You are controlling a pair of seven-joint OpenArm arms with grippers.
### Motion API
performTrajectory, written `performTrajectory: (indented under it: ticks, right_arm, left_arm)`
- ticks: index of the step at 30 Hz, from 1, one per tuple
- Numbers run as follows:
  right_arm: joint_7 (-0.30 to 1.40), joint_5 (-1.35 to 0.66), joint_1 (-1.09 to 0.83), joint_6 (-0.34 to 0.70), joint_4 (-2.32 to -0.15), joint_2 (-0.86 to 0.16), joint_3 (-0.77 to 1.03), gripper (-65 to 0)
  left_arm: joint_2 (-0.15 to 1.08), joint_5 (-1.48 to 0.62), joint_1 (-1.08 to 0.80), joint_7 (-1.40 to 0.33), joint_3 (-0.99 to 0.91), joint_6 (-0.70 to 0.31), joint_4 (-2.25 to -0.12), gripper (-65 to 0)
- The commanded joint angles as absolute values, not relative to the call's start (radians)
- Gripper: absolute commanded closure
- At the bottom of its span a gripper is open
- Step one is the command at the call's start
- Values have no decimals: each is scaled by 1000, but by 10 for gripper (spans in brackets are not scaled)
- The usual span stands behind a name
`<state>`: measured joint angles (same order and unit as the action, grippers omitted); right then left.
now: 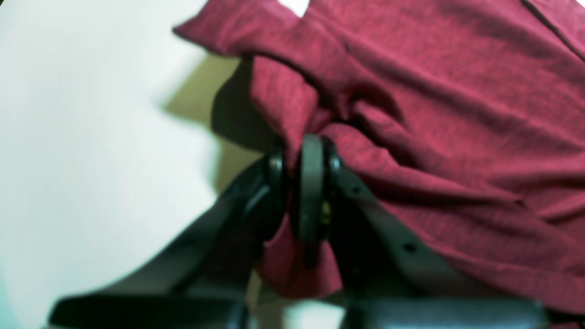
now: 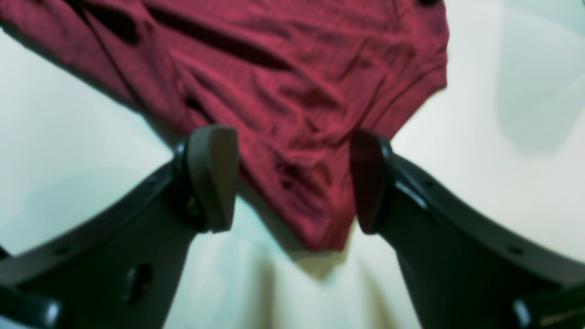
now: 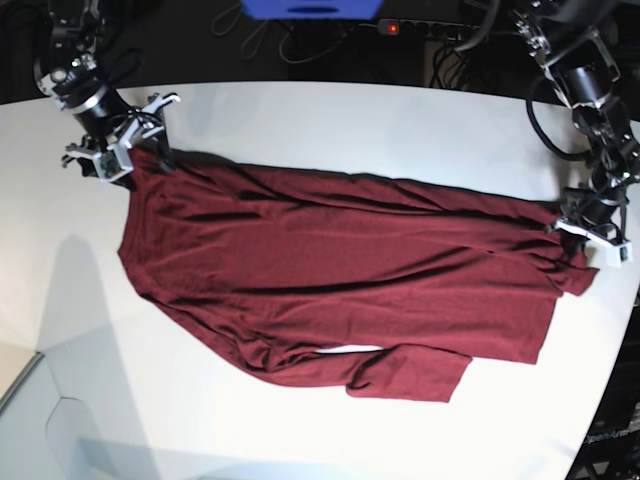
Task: Layout the t-shirt on the table in an organized manner, then fold the t-shirt properly
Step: 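Release the shirt with the right gripper and reposition it along the edge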
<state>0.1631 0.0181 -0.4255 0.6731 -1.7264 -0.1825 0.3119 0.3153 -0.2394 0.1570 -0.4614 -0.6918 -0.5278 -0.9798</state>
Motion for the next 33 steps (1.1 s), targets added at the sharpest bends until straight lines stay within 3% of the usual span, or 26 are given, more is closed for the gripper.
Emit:
performTrajectory:
  ticks: [1, 13, 21, 33]
  right_arm:
    - [137, 1, -424, 671, -1732, -191, 314, -376]
    - [136, 1, -415, 671, -1626, -193, 265, -245]
    - [134, 1, -398, 671, -1615, -214, 268, 0]
    - [134, 1, -338, 671, -1647, -254, 272, 0]
  left_arm:
    - [334, -254, 174, -438, -694, -533, -995, -2]
    - [335, -254, 174, -438, -694, -533, -993, -2]
    - [337, -254, 174, -438, -694, -533, -993, -2]
    - [338, -254, 173, -437, -696, -533, -993, -2]
